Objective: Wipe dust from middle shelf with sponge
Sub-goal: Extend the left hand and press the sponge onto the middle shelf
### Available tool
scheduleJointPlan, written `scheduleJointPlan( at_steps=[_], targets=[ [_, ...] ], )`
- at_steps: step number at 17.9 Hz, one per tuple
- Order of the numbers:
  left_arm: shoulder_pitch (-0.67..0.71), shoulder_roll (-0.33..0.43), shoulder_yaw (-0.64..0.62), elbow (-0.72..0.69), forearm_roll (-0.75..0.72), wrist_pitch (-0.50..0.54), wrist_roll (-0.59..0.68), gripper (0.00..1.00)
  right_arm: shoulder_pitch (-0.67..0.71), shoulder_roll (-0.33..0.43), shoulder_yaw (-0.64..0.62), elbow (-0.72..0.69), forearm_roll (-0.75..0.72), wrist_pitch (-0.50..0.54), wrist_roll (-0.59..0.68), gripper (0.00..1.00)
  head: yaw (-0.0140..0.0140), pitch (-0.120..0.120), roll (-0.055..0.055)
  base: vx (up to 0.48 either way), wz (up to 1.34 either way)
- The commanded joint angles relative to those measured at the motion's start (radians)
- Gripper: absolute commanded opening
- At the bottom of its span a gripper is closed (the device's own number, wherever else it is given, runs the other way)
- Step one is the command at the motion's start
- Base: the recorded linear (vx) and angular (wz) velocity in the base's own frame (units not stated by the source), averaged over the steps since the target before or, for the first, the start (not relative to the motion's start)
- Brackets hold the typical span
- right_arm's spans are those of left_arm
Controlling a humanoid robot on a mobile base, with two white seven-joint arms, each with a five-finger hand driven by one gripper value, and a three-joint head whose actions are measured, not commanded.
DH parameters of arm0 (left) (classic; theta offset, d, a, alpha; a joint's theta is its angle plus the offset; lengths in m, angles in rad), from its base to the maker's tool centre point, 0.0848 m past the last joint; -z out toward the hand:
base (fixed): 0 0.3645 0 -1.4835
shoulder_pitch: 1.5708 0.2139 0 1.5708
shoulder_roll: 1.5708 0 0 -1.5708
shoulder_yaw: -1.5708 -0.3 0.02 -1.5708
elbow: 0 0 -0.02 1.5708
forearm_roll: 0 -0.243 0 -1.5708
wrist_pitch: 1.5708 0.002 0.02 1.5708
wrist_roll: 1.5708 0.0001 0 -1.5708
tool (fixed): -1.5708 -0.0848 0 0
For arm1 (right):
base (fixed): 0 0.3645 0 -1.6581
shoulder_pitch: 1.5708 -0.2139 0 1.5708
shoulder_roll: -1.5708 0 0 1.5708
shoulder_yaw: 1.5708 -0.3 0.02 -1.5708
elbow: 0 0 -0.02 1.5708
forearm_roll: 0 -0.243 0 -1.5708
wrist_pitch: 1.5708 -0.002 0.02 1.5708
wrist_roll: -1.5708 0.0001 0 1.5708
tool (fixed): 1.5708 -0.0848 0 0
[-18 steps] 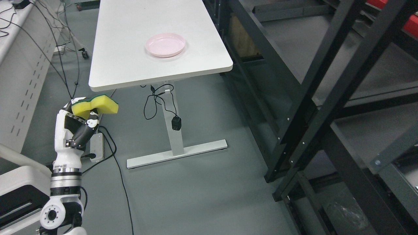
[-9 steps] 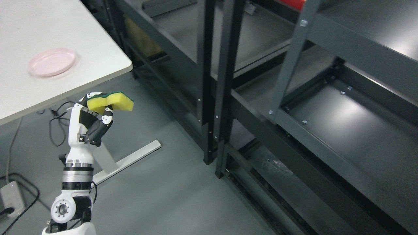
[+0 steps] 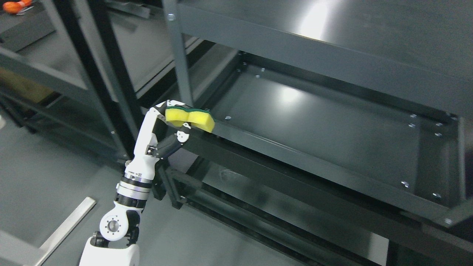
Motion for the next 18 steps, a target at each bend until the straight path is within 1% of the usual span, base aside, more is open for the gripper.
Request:
scheduleJointPlan(
  at_steps=[1,2,5,9,10,12,15,18],
  targets=[
    [-0.076,0.017,-0.353,0.003,-0.162,-0.047,0.001,0.02,0.000,-0.017,0.001,-0.017,0.000,0.001,0.000,1.00,0.0000,0.000,0.000,-0.012,-0.86],
    [-0.099,0.017,-0.371,0.005,-0.181,-0.077,-0.001,0.02,0.000,-0.017,0.001,-0.017,0.000,0.001,0.000,1.00,0.0000,0.000,0.000,-0.012,-0.86],
    [-0.153,0.017,-0.428,0.005,-0.247,-0.210,-0.013,0.02,0.000,-0.017,-0.001,-0.017,0.000,0.001,0.000,1.00,0.0000,0.000,0.000,-0.004,-0.79],
    [-0.221,0.017,-0.486,-0.007,-0.276,-0.386,-0.102,0.02,0.000,-0.017,-0.001,-0.017,0.000,0.001,0.000,1.00,0.0000,-0.001,0.000,0.006,-0.63],
    [-0.244,0.017,-0.491,-0.009,-0.276,-0.416,-0.123,0.02,0.000,-0.017,-0.001,-0.017,0.000,0.001,0.000,1.00,0.0000,-0.001,0.000,0.011,-0.47],
    [-0.262,0.017,-0.491,-0.030,-0.276,-0.416,-0.137,0.02,0.000,-0.017,0.001,-0.017,0.000,0.001,0.000,1.00,0.0000,0.000,0.000,0.012,-0.35],
    [-0.265,0.017,-0.479,-0.102,-0.276,-0.416,-0.139,0.02,0.000,-0.017,-0.001,-0.017,0.000,0.001,0.000,1.00,0.0000,-0.001,0.000,0.009,-0.19],
    [-0.303,0.017,-0.410,-0.174,-0.276,-0.416,-0.138,0.01,0.000,-0.017,-0.001,-0.017,0.000,0.001,0.000,1.00,0.0000,0.000,0.000,0.003,-0.01]
  ],
)
